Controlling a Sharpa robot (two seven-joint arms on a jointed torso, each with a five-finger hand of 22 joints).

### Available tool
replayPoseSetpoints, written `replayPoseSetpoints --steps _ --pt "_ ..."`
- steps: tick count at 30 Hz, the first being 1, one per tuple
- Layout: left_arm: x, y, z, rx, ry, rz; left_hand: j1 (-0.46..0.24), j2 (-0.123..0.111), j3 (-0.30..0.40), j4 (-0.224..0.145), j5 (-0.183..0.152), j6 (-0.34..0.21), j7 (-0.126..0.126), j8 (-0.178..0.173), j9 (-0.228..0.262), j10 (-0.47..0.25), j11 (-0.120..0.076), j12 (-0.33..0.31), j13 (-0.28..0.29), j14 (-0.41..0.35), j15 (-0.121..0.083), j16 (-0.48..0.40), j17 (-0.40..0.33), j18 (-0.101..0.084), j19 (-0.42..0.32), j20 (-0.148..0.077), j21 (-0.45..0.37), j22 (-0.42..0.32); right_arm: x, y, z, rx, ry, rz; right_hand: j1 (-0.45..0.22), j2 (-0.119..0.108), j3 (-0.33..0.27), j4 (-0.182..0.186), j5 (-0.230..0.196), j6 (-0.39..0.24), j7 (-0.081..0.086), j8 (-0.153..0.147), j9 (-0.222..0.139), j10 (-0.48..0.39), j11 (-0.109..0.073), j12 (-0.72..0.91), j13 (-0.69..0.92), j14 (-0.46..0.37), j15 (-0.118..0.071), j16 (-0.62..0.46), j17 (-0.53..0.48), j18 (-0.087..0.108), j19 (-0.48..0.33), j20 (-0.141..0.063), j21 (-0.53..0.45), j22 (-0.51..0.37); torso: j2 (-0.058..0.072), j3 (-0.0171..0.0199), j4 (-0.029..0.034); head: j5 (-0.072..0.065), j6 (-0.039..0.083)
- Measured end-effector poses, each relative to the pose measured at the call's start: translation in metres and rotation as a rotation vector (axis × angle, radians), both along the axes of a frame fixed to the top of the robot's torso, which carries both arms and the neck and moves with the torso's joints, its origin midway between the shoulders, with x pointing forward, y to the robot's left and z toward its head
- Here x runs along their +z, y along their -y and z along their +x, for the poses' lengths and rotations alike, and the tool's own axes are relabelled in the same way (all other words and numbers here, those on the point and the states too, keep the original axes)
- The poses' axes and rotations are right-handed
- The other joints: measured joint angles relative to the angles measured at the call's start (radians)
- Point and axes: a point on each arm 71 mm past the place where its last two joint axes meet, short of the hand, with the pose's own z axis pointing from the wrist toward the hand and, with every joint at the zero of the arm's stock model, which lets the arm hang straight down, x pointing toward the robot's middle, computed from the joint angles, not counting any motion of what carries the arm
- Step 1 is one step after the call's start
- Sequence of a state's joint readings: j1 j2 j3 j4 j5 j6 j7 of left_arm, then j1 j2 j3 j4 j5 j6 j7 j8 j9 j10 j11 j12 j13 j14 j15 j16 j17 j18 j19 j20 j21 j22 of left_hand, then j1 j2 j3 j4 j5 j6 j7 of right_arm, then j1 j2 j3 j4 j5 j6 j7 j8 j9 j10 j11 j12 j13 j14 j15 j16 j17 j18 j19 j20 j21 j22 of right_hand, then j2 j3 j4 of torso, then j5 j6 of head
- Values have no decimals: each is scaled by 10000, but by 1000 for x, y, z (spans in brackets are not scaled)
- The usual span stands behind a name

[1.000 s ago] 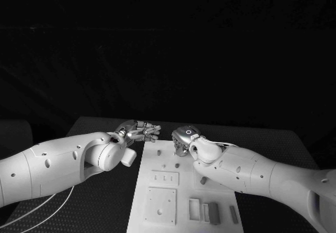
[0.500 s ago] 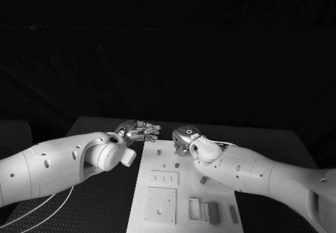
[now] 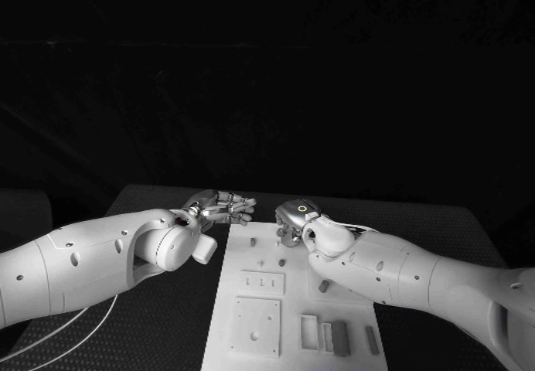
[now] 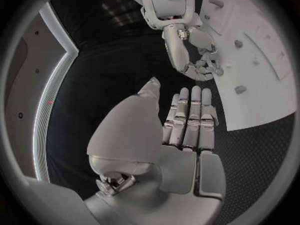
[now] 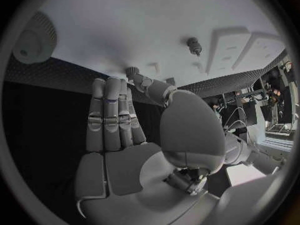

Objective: Assemble the parts on the task board

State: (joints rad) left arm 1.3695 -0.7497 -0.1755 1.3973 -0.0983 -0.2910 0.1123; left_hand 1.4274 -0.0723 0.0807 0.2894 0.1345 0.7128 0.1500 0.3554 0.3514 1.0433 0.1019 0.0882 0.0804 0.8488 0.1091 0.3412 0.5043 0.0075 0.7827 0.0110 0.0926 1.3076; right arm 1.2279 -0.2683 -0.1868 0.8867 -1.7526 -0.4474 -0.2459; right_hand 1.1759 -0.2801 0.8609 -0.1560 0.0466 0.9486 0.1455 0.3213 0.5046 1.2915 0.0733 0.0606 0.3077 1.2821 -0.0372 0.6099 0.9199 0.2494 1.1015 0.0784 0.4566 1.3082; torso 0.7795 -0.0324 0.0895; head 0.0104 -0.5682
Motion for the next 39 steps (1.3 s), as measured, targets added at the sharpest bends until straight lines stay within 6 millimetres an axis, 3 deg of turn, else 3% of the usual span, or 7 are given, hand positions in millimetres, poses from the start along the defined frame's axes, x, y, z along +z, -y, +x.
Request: replayPoseSetpoints --steps 15,22,26,29,31,36,39 --pt "0 -2 1 61 17 23 0 0 0 0 0 0 0 0 -8 0 0 0 -8 -36 36 0 8 0 0 0 0 -1 1 9 -2 -6 -40 103 -1 -1 -28 28 0 1 0 0 1 1 -1 0 -8 0 0 1 -11 -7 0 0 0 0 0 6 -2 -8 -4" --pt "1 -7 1 80 57 16 0 0 0 0 0 0 0 0 -8 0 0 -39 -8 -36 36 -38 19 0 0 0 -38 -2 41 23 4 177 186 1048 -382 -187 -421 -4 0 -117 46 -51 1 -124 51 0 -36 -54 54 1 -69 -12 -141 34 0 -1 -6 15 -28 -47 86" --pt "1 -8 0 2 104 -17 0 0 0 0 0 0 0 0 -8 0 0 -39 -8 -36 36 -38 19 0 -22 22 -38 -2 69 38 5 408 269 1452 -613 -184 -807 -112 -1 -206 63 -51 21 -232 88 0 -66 -85 86 52 -95 -14 -177 70 59 -3 -16 31 -60 -78 163" --pt "2 -10 0 29 146 -16 0 0 0 0 0 0 0 0 -7 0 0 -39 -13 -36 35 -78 18 0 -36 36 -38 -2 75 56 6 359 71 1424 -812 -169 -1013 -122 -1 -276 27 -99 21 -320 105 0 -84 -85 86 92 -108 -16 -177 70 84 -3 -35 38 -95 -75 212" --pt "2 -12 1 79 157 1 0 0 0 0 0 0 0 0 -7 0 0 -39 -16 -36 36 -78 28 0 -36 36 -38 -2 76 71 8 184 -149 1369 -844 -196 -1126 -101 -1 -278 29 -99 31 -319 104 53 -82 -85 86 130 -109 -17 -177 70 120 -3 -45 39 -121 -73 239" --pt "1 -15 2 162 173 25 0 0 0 0 0 54 54 0 -7 38 37 -39 -16 0 72 -83 45 0 -36 36 -38 -3 70 105 15 -413 -872 1106 -1019 -91 -1689 81 10 -352 -40 -99 56 278 -237 600 243 228 -149 954 183 -23 222 -214 778 -3 -83 63 -184 -85 283" --pt "1 -16 2 194 174 31 0 0 0 0 0 54 54 0 -7 38 37 -39 -16 0 72 -83 45 0 -36 36 -38 -3 67 117 18 -629 -1220 985 -1033 -105 -1929 164 38 -352 -40 -140 56 292 -252 835 437 158 -230 1278 244 -28 238 -235 1029 -1 -105 84 -221 -81 289"
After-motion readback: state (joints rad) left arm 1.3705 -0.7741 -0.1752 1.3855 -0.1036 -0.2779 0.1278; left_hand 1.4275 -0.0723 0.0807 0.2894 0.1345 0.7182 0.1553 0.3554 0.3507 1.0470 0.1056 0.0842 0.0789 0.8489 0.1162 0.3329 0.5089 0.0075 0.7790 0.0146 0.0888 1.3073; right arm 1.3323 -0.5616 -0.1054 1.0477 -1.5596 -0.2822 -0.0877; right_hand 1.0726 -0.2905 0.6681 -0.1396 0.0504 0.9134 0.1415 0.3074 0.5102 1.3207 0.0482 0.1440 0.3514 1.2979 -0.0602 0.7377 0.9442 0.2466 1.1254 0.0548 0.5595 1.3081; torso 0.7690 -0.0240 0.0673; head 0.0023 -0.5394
